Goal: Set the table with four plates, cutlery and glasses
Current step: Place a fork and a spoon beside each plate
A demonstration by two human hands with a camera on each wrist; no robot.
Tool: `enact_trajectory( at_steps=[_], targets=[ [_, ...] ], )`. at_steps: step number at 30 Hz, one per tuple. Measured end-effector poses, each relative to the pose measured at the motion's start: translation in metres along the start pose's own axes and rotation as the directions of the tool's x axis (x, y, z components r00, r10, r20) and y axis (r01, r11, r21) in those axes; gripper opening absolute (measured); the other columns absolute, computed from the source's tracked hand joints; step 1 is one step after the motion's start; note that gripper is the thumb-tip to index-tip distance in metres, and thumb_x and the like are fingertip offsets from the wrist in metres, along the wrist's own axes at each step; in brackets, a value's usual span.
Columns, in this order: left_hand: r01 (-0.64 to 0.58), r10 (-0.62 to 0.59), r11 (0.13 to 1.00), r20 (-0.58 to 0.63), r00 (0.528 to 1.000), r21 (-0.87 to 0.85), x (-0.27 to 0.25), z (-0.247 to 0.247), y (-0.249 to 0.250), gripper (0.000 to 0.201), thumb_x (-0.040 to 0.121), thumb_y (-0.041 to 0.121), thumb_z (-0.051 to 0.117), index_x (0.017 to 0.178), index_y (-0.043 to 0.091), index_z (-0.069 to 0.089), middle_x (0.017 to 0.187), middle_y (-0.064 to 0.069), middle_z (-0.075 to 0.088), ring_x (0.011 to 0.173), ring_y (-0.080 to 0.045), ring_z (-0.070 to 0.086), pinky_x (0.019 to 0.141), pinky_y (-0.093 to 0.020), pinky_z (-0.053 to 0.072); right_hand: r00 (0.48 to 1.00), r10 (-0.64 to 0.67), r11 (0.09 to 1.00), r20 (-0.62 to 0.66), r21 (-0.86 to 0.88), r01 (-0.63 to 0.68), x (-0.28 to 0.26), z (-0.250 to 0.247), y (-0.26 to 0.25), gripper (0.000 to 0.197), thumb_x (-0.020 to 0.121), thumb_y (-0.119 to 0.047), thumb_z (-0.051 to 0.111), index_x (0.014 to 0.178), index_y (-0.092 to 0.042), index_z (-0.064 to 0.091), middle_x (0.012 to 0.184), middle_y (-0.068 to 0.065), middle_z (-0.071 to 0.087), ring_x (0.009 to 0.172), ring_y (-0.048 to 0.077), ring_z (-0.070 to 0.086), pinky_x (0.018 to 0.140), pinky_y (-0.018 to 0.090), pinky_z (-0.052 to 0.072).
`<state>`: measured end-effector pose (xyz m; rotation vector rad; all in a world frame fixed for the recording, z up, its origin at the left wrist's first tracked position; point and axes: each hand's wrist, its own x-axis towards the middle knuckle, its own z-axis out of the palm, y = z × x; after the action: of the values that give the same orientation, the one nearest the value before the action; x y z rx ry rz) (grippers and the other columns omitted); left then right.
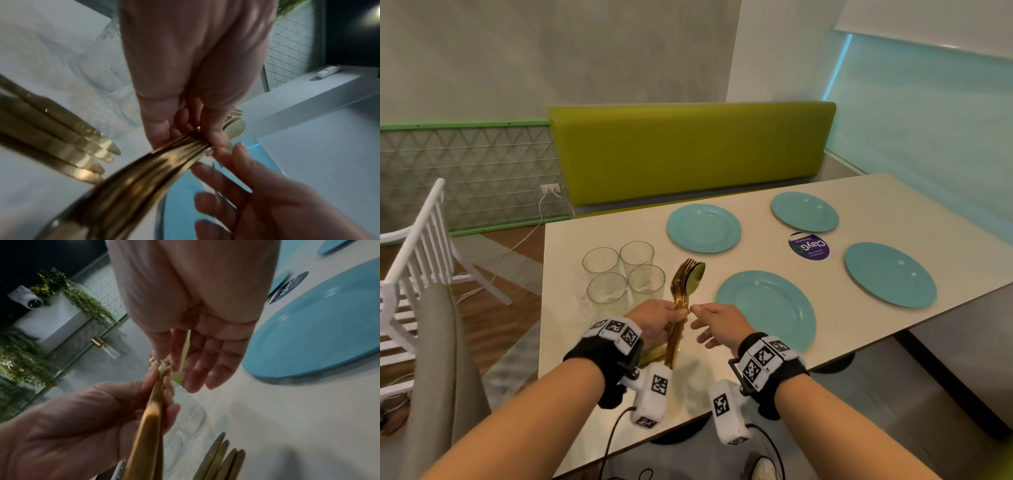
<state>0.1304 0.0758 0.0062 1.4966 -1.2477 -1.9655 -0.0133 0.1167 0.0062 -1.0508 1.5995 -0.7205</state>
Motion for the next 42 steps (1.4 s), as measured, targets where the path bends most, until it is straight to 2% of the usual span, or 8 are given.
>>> enact_trajectory(
  at_steps=[7,15,23,31,35,38,40,42],
  targets=[
    [0.011,0.008,0.981,0.099,0.995,-0.192,0.003,0.023,-0.004,0.014,0.092,0.006,0.054,0.099,-0.004,0.062,0.076,-0.01,0.062,0.069,-0.019,0.058,0.069,-0.029,0.052,0.996,0.001,0.991,-0.092,0.136,0.012,0.003,-0.007,0.004,0.019,0.093,-0.022,0.056,0.079,-0.018,0.068,0.07,0.001,0.064,0.054,0.013,0.056,0.051,0.022,0.046],
    [0.016,-0.008,0.982,0.042,0.999,-0.188,0.017,0.037,-0.006,0.024,0.09,0.006,0.057,0.11,-0.006,0.061,0.08,-0.011,0.063,0.073,-0.019,0.062,0.072,-0.029,0.054,0.984,0.022,0.987,-0.178,0.163,0.008,0.008,-0.016,0.01,0.019,0.09,-0.017,0.061,0.072,-0.017,0.067,0.067,0.003,0.065,0.052,0.015,0.058,0.049,0.022,0.045],
    [0.027,-0.022,0.993,0.049,0.999,-0.118,0.035,0.069,0.014,0.008,0.09,0.007,0.057,0.094,0.004,0.064,0.081,-0.009,0.065,0.079,-0.02,0.063,0.082,-0.034,0.053,0.955,0.057,0.98,-0.29,0.201,0.003,0.011,-0.051,0.015,0.018,0.087,-0.019,0.065,0.069,-0.017,0.065,0.068,0.001,0.066,0.054,0.014,0.058,0.051,0.022,0.047],
    [0.03,-0.036,0.983,-0.032,0.999,-0.184,0.07,0.1,0.034,0.016,0.095,0.003,0.049,0.079,0.007,0.051,0.073,-0.006,0.052,0.063,-0.016,0.054,0.059,-0.026,0.05,0.917,0.14,0.982,-0.373,0.17,-0.081,0.031,-0.133,0.03,0.025,0.09,-0.017,0.062,0.066,-0.013,0.058,0.072,0.006,0.061,0.053,0.015,0.05,0.051,0.024,0.047],
    [0.041,-0.059,0.975,-0.074,0.996,-0.218,0.093,0.109,0.045,0.02,0.095,0.002,0.047,0.077,0.007,0.05,0.071,-0.007,0.05,0.063,-0.017,0.053,0.059,-0.027,0.048,0.891,0.18,0.971,-0.417,-0.067,-0.228,0.051,-0.188,0.056,0.027,0.088,-0.022,0.063,0.062,-0.017,0.059,0.088,0.013,0.068,0.067,0.022,0.059,0.075,0.035,0.056],
    [0.056,-0.082,0.969,-0.102,0.991,-0.24,0.112,0.122,0.054,0.018,0.095,0.001,0.047,0.078,0.007,0.05,0.071,-0.007,0.049,0.063,-0.018,0.053,0.06,-0.028,0.048,0.898,0.243,0.921,-0.367,-0.203,-0.332,0.067,-0.223,0.073,0.014,0.09,-0.018,0.056,0.084,-0.013,0.067,0.095,0.013,0.065,0.084,0.024,0.06,0.086,0.035,0.055],
    [0.062,-0.095,0.965,-0.118,0.988,-0.257,0.124,0.131,0.061,0.017,0.094,0.0,0.047,0.078,0.006,0.05,0.071,-0.007,0.05,0.063,-0.018,0.053,0.059,-0.027,0.049,0.902,0.265,0.89,-0.341,-0.274,-0.365,0.079,-0.242,0.081,0.026,0.092,-0.013,0.051,0.111,-0.003,0.066,0.099,0.013,0.065,0.084,0.023,0.059,0.081,0.029,0.053],
    [0.068,-0.105,0.964,-0.134,0.985,-0.258,0.136,0.141,0.068,0.016,0.093,0.0,0.048,0.078,0.006,0.05,0.071,-0.007,0.05,0.063,-0.018,0.054,0.055,-0.025,0.051,0.909,0.261,0.857,-0.325,-0.356,-0.373,0.091,-0.254,0.085,0.032,0.093,-0.013,0.049,0.119,0.0,0.062,0.115,0.016,0.066,0.099,0.029,0.064,0.09,0.032,0.053]
  ],
)
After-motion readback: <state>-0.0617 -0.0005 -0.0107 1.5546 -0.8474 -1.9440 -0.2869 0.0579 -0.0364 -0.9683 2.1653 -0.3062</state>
